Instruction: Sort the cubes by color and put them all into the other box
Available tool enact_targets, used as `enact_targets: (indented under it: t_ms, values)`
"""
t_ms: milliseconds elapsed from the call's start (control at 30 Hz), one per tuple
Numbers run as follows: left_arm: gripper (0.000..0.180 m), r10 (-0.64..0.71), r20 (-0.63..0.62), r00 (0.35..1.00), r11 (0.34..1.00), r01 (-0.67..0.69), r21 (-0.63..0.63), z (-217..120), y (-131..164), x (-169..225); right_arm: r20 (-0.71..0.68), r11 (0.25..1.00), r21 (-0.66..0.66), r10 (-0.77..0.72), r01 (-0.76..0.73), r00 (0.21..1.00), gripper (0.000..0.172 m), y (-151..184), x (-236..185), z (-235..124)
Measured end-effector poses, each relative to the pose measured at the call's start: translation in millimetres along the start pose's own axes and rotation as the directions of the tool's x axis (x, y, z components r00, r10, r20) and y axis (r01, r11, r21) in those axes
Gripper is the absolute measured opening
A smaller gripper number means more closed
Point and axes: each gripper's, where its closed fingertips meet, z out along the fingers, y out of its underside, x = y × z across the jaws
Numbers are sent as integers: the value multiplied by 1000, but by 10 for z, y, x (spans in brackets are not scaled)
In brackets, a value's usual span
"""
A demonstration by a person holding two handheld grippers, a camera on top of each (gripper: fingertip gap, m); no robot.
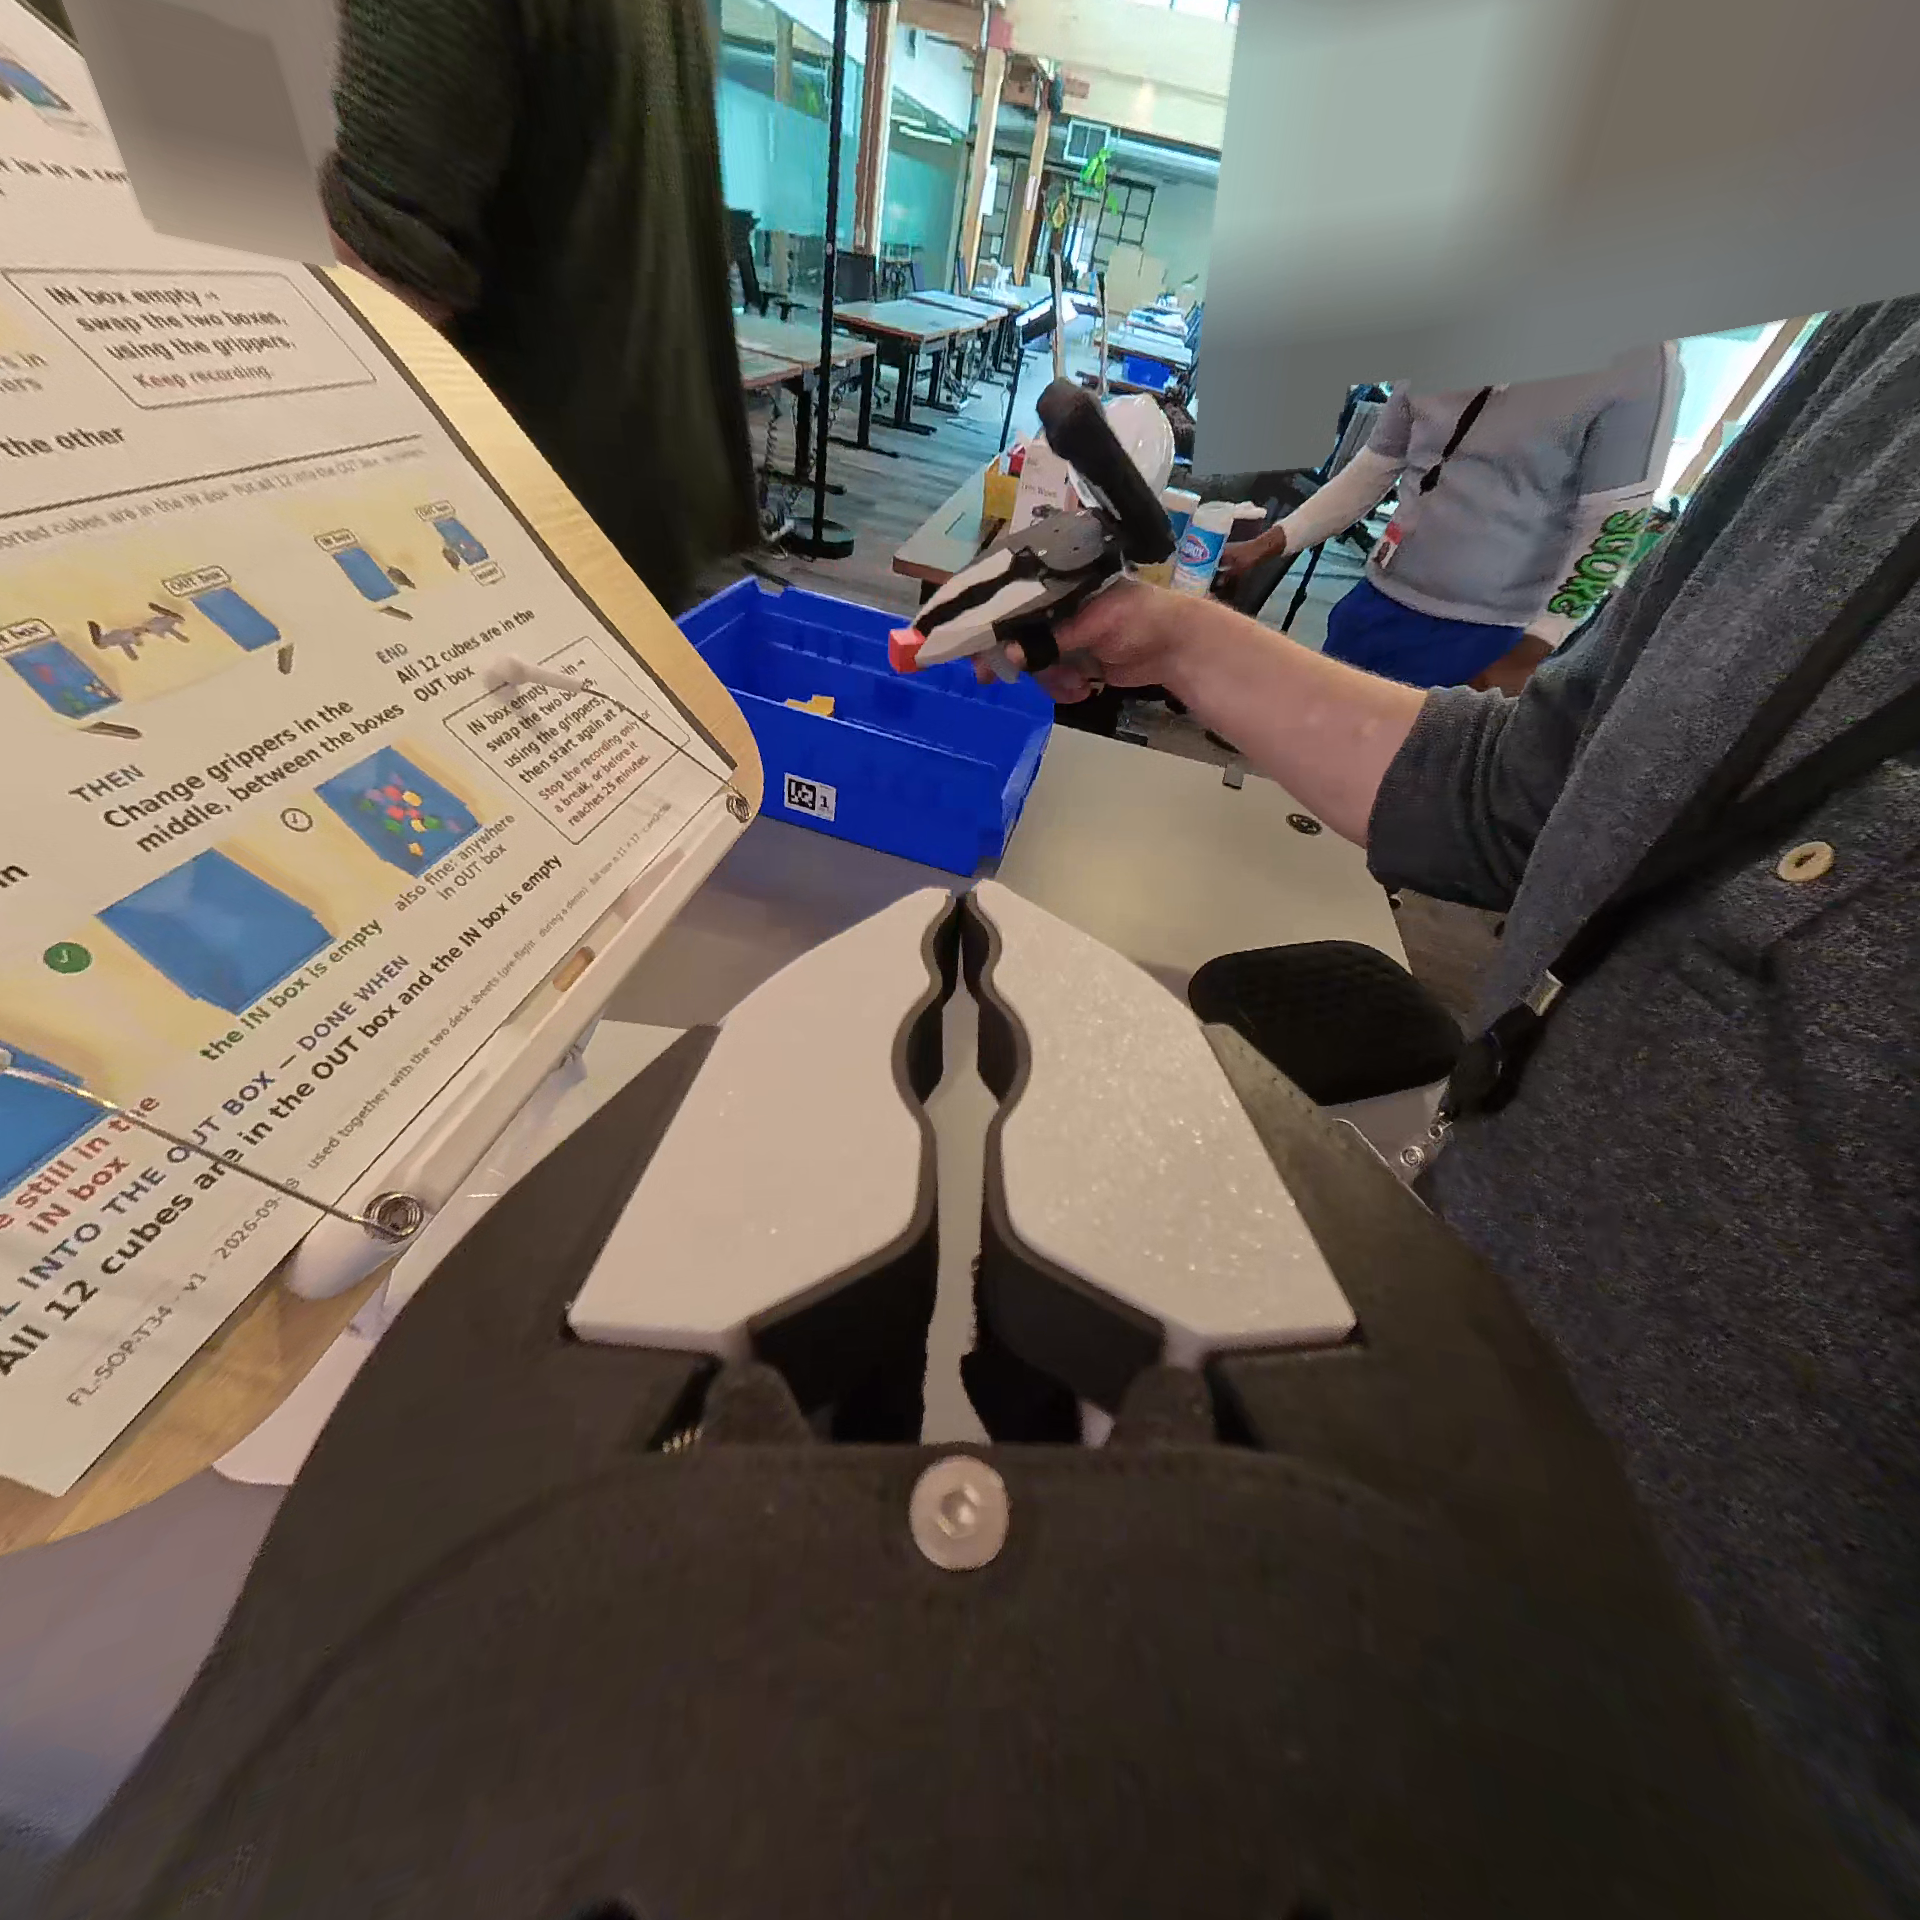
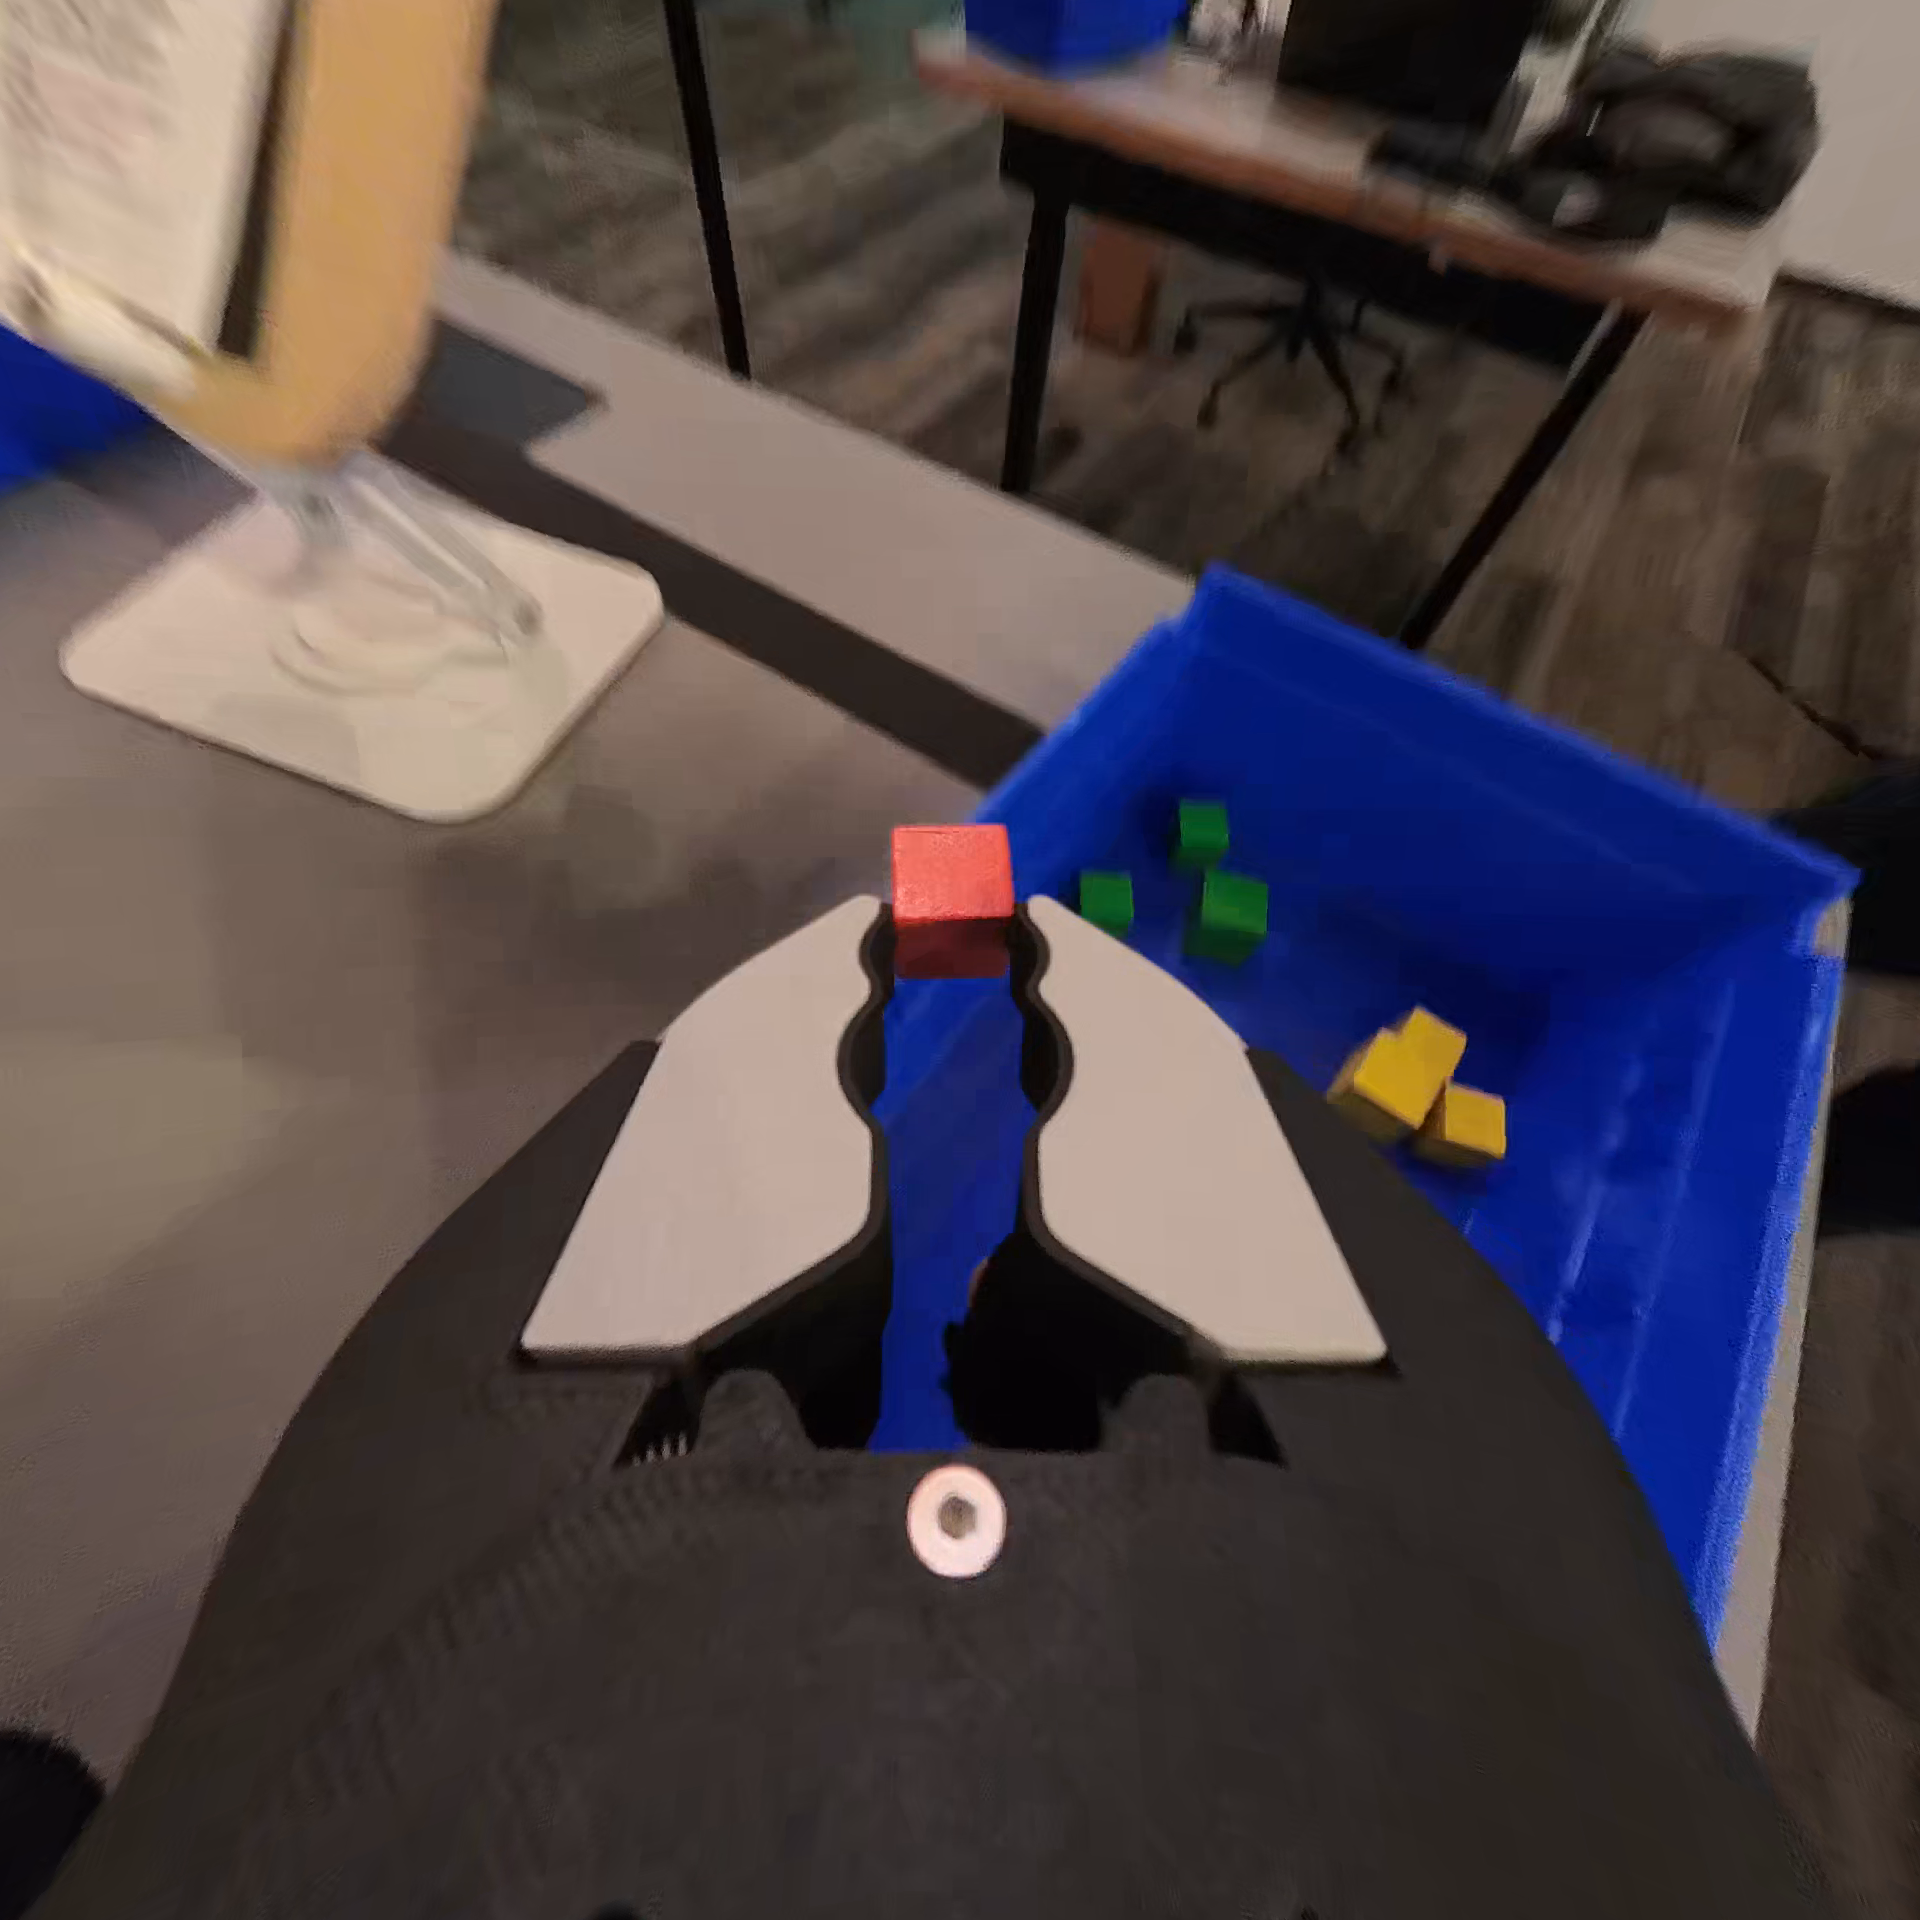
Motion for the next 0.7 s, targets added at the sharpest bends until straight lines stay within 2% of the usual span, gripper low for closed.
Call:
enact_targets:
  t_ms: [100,233,367,500,567,700]
  values:
    - [0,-8,-1,1000,1000,8,-14,73,13,-18,18,987,-161,-26,28,1000,22,436,78,144]
    - [0,-16,8,1000,999,17,-30,135,25,-58,92,949,-300,-75,100,993,22,805,27,351]
    - [0,-22,20,1000,998,23,-65,169,79,-90,167,852,-462,-191,248,967,22,1103,12,469]
    - [0,-34,30,999,996,36,-81,168,132,-114,261,766,-559,-202,318,944,23,1316,-8,547]
    - [0,-41,37,999,995,44,-85,148,161,-124,291,773,-555,-167,308,942,22,1299,-38,573]
    - [0,-53,69,996,994,59,-88,42,209,-172,315,716,-615,-160,330,936,27,1349,-12,491]
